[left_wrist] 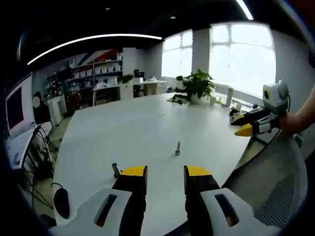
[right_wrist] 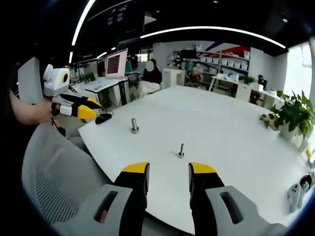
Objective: Place the washer onto the threaded stud by aligning its center hole with the stud, sliding it down to the base, and recovering from edge contact or off-axis alignment until the washer reaches the visible bottom stop.
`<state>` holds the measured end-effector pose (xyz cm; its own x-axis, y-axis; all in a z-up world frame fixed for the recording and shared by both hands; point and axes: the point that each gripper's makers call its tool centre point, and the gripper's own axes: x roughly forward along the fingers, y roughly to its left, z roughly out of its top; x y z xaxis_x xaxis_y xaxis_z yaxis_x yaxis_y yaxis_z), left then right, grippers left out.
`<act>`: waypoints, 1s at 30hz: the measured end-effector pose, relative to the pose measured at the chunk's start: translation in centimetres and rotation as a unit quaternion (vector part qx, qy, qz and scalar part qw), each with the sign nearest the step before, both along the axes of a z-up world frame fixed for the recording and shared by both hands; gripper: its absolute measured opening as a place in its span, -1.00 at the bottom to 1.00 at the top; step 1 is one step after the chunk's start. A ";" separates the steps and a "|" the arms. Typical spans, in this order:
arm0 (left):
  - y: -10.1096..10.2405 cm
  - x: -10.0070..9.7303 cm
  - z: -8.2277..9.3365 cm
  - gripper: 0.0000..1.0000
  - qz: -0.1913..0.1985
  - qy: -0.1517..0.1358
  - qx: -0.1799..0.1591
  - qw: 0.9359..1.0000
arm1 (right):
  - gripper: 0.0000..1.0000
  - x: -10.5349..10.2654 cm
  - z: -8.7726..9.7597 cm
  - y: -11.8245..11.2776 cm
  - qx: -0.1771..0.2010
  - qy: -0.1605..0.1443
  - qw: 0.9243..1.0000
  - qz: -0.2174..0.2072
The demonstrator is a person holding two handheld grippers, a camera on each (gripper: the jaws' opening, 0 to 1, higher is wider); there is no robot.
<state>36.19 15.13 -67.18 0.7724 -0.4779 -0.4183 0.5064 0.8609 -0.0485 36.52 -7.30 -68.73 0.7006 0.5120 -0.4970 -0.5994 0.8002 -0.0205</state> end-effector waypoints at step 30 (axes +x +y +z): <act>-1.1 -0.3 0.1 -0.45 -0.026 -0.002 -0.004 1.000 | -0.32 0.4 0.4 -0.7 -0.008 -0.014 1.000 -0.015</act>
<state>35.88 14.03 -67.03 0.7479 -0.5204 -0.4122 0.5506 0.8331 -0.0527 36.88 -7.99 -68.33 0.7294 0.4826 -0.4848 -0.5740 0.8173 -0.0502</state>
